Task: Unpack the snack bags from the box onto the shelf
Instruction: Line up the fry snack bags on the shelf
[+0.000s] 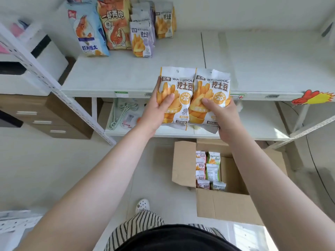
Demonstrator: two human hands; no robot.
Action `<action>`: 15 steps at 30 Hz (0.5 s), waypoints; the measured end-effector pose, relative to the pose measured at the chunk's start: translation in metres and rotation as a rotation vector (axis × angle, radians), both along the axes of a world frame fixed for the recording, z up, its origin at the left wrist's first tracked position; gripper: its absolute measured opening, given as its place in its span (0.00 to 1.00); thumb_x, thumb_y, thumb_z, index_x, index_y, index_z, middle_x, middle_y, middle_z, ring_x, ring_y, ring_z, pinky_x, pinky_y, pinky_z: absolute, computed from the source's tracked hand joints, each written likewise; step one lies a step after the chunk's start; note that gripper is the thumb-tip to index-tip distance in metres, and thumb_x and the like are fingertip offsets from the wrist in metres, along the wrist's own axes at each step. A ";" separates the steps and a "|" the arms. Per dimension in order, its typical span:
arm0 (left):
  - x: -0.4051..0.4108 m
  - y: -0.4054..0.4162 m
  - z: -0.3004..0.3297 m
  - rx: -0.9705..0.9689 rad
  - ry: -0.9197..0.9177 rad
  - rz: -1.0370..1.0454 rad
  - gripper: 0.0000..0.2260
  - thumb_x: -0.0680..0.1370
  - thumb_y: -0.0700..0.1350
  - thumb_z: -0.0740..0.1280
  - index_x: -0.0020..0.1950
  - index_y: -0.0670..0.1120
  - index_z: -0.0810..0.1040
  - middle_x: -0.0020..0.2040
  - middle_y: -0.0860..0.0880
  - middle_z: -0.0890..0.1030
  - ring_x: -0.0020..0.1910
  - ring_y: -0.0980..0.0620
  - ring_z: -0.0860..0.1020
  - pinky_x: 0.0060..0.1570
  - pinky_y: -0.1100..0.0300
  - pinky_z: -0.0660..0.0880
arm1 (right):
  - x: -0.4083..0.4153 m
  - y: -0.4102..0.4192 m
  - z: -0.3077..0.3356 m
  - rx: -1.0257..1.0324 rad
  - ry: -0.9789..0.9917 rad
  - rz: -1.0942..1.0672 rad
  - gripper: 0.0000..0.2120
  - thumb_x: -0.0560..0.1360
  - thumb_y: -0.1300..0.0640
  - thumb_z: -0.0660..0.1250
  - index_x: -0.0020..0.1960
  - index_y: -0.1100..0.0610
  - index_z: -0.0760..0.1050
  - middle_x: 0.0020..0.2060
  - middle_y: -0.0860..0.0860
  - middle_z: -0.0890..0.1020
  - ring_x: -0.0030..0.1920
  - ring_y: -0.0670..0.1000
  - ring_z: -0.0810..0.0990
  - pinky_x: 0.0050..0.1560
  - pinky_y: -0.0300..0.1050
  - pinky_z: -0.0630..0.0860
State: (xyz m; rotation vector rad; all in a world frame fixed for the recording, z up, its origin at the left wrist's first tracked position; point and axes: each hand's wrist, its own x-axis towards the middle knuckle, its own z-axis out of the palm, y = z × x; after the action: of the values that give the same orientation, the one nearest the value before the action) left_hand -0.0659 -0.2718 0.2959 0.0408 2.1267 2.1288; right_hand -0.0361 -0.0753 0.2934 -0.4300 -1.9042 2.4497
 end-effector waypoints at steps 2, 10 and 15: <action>-0.022 -0.040 -0.001 -0.007 -0.011 -0.008 0.30 0.78 0.48 0.66 0.77 0.54 0.57 0.67 0.53 0.75 0.64 0.56 0.75 0.63 0.56 0.74 | -0.017 -0.037 -0.001 -0.018 -0.015 0.005 0.37 0.60 0.52 0.82 0.66 0.59 0.73 0.56 0.56 0.84 0.56 0.57 0.83 0.58 0.57 0.79; -0.096 -0.134 -0.004 -0.035 -0.115 0.048 0.30 0.73 0.56 0.70 0.72 0.50 0.65 0.64 0.50 0.78 0.60 0.53 0.79 0.62 0.49 0.74 | -0.075 -0.114 -0.002 -0.072 -0.074 -0.069 0.22 0.74 0.60 0.73 0.66 0.61 0.73 0.53 0.55 0.84 0.52 0.54 0.85 0.52 0.52 0.81; -0.139 -0.134 -0.011 -0.004 -0.162 0.100 0.16 0.78 0.47 0.68 0.63 0.46 0.72 0.55 0.49 0.81 0.50 0.54 0.81 0.51 0.56 0.78 | -0.108 -0.105 -0.009 -0.025 -0.124 -0.140 0.18 0.70 0.58 0.76 0.58 0.55 0.75 0.54 0.55 0.84 0.54 0.57 0.84 0.59 0.59 0.79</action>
State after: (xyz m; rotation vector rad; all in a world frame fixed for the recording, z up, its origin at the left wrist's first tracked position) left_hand -0.2045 -0.4060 0.2850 -0.2349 2.0798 2.1011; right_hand -0.1437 -0.1807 0.2842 -0.7064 -1.8181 2.4111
